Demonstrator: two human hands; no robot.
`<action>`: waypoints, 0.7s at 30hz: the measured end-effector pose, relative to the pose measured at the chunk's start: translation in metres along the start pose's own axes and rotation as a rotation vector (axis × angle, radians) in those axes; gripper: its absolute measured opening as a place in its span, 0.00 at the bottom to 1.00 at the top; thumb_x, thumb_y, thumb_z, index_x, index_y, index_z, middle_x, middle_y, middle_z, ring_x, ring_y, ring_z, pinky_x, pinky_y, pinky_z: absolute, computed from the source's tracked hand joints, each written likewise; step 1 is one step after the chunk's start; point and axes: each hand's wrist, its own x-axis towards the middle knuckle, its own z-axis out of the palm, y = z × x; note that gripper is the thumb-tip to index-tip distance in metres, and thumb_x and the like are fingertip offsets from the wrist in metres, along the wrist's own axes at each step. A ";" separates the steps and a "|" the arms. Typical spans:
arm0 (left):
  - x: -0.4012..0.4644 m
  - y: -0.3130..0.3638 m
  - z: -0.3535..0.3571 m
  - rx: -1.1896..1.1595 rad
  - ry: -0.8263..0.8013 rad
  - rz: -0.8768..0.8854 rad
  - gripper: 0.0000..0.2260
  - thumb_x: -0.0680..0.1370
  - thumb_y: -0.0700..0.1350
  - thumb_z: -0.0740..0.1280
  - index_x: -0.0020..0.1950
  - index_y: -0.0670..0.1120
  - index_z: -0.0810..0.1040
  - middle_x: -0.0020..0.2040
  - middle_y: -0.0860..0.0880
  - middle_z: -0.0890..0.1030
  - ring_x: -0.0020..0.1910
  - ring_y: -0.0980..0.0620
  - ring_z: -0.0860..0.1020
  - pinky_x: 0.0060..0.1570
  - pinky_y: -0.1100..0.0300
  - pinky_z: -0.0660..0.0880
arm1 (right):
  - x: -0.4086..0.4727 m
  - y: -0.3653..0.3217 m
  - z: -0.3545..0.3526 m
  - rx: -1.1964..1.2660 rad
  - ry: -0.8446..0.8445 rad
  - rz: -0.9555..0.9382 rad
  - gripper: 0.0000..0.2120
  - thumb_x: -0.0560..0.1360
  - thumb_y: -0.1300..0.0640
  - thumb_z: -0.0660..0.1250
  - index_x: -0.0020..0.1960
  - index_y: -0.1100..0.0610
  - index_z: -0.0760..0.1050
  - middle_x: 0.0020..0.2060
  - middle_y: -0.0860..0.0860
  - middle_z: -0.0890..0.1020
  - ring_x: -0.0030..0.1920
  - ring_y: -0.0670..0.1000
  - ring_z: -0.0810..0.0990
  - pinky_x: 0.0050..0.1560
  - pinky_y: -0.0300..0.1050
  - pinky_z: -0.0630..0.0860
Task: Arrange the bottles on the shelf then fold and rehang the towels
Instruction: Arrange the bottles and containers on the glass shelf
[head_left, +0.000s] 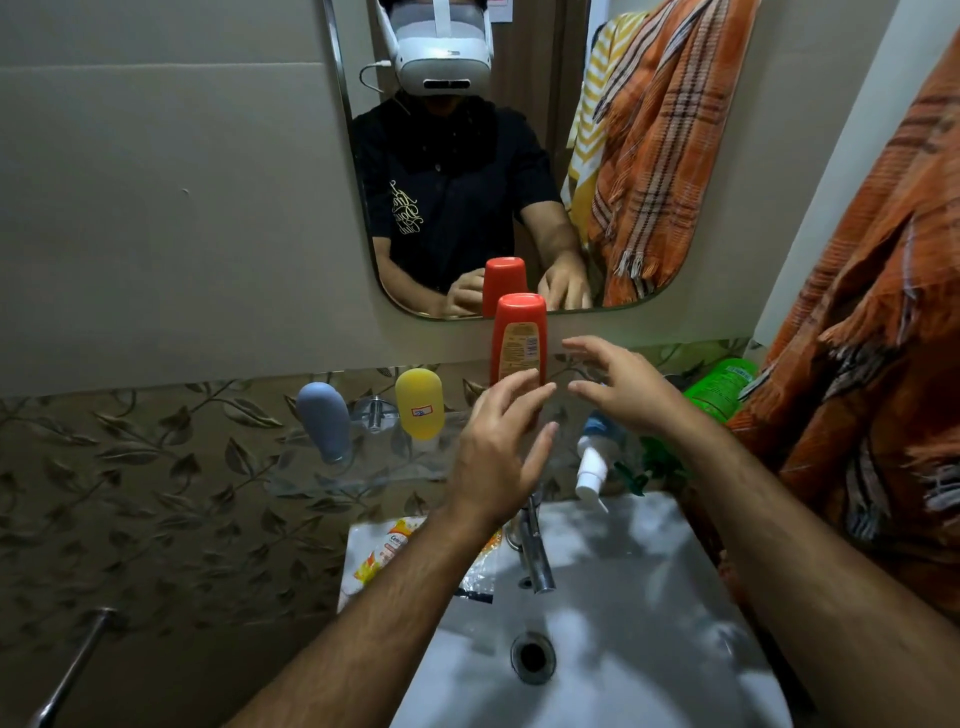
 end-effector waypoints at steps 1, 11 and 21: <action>0.001 0.001 0.001 0.010 0.001 0.015 0.16 0.76 0.44 0.69 0.64 0.44 0.78 0.62 0.46 0.77 0.63 0.52 0.73 0.63 0.61 0.71 | -0.003 0.000 -0.003 -0.050 -0.013 -0.015 0.27 0.76 0.58 0.69 0.74 0.51 0.67 0.70 0.51 0.74 0.70 0.51 0.72 0.69 0.46 0.68; 0.006 -0.005 0.022 0.114 -0.464 -0.080 0.25 0.75 0.34 0.66 0.71 0.49 0.72 0.68 0.50 0.74 0.66 0.51 0.72 0.65 0.54 0.71 | -0.018 0.021 -0.018 -0.479 -0.070 -0.022 0.25 0.69 0.68 0.70 0.63 0.50 0.77 0.60 0.50 0.79 0.61 0.54 0.76 0.61 0.52 0.74; 0.012 0.002 0.036 0.236 -0.510 -0.052 0.14 0.78 0.52 0.66 0.63 0.56 0.75 0.47 0.52 0.84 0.45 0.51 0.80 0.43 0.54 0.77 | -0.023 0.029 -0.007 -0.532 -0.227 -0.033 0.31 0.67 0.64 0.73 0.67 0.48 0.74 0.70 0.52 0.71 0.69 0.57 0.71 0.64 0.51 0.71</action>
